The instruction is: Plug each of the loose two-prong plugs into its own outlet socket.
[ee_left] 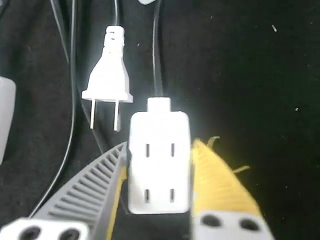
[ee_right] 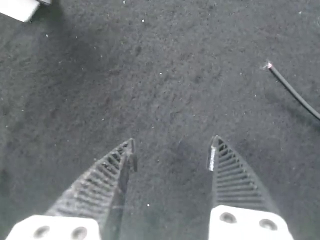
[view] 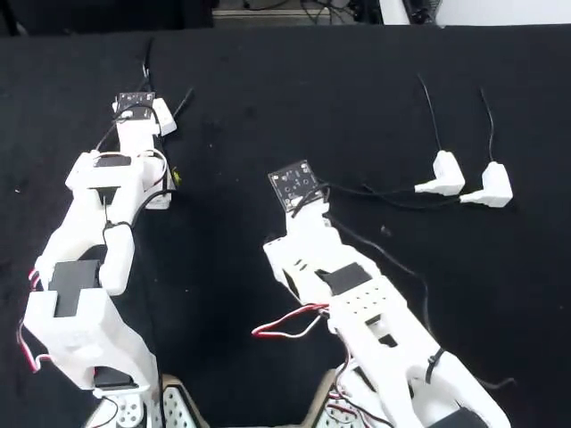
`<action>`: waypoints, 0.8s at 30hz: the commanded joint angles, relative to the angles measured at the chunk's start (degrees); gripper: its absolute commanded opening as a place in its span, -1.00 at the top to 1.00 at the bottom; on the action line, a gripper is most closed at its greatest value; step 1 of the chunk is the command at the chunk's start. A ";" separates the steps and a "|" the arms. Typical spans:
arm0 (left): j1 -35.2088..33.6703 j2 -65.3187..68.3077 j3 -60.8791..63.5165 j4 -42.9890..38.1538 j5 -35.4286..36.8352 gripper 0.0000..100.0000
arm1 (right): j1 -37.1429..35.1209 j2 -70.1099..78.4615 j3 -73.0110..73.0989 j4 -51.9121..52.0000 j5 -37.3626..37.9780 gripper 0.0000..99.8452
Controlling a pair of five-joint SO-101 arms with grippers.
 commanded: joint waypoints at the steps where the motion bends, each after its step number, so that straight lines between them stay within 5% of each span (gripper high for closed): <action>1: 0.40 -1.14 -1.27 -0.26 -0.18 0.93 | -0.70 -1.54 -0.31 -1.23 -0.53 0.56; 24: 0.04 -31.03 -2.51 40.00 -1.85 0.94 | -0.53 -1.54 -0.31 -1.05 -0.53 0.56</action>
